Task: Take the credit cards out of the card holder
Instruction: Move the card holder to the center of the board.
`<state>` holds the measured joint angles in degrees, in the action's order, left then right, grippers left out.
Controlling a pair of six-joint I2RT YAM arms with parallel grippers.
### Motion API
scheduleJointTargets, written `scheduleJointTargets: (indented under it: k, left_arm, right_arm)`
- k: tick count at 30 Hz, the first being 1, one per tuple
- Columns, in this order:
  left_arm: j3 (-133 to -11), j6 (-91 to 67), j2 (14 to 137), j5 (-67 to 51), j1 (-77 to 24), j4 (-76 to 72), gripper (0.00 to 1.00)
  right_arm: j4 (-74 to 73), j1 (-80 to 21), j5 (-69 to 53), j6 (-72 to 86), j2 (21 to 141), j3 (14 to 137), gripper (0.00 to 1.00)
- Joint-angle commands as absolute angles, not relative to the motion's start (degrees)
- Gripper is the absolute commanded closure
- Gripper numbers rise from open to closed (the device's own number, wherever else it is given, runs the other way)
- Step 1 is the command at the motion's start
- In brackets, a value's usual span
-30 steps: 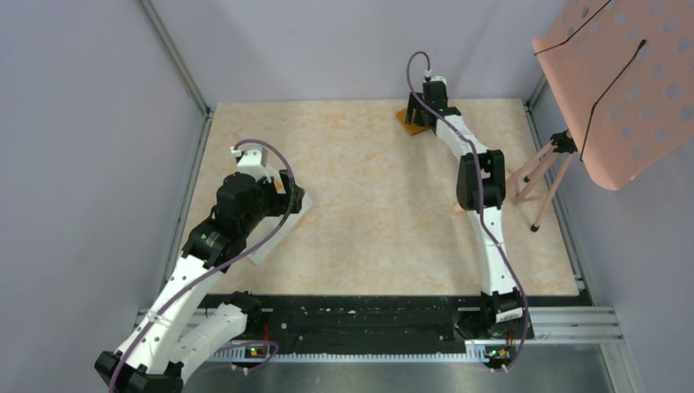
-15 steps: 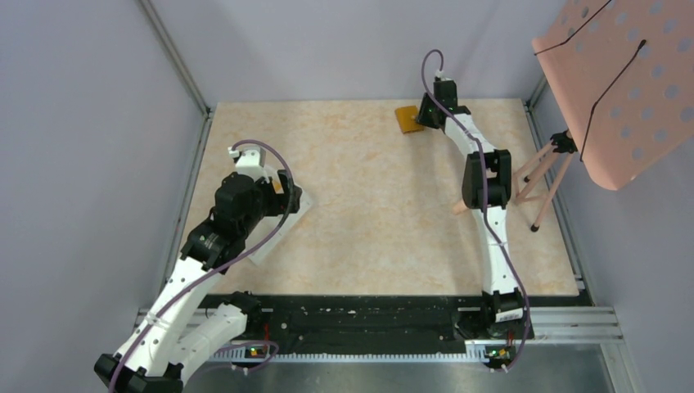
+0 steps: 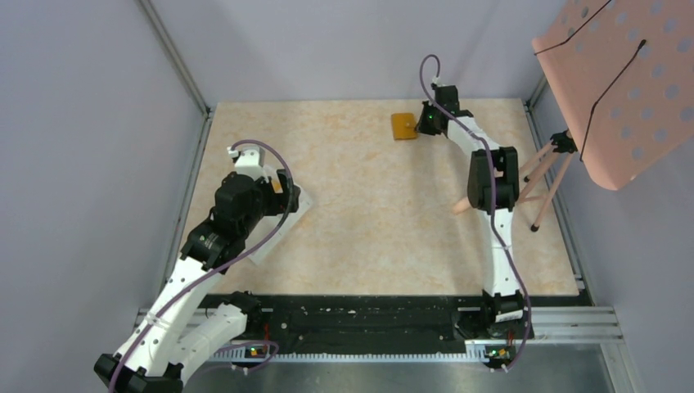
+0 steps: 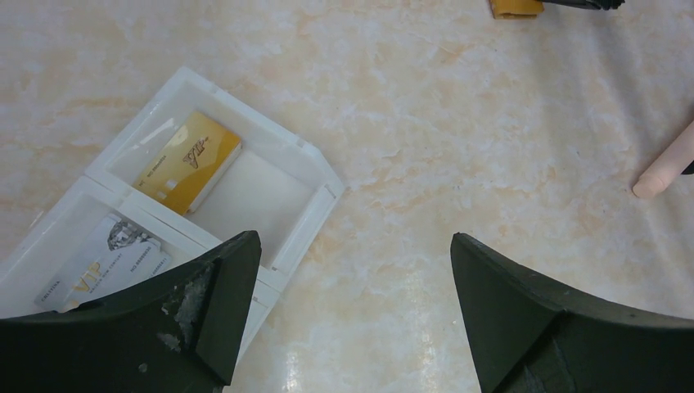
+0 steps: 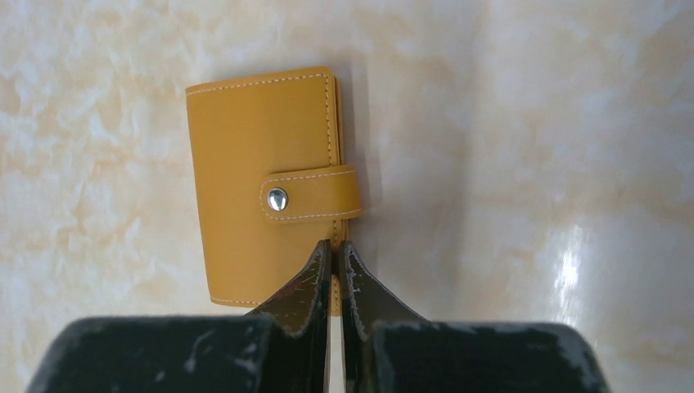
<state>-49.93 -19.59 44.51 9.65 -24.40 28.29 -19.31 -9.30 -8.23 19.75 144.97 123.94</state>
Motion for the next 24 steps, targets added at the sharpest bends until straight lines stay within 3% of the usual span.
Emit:
scheduleJointTargets:
  k: [1, 12, 24]
  left_arm:
    - [-50.98, -18.81, 43.81, 11.21, -24.17, 27.73, 0.08]
    - [-51.07, -18.79, 43.75, 12.02, -24.17, 28.08, 0.09]
    - [-52.32, -24.55, 45.46, 9.53, -24.17, 30.75, 0.06]
  right_arm:
    - [-21.06, -10.88, -12.81, 16.52, 136.29, 113.70, 1.00]
    - [-10.73, -19.41, -14.24, 19.47, 115.35, 79.13, 1.00]
    - [-5.92, -30.82, -3.14, 36.81, 86.77, 44.86, 1.00]
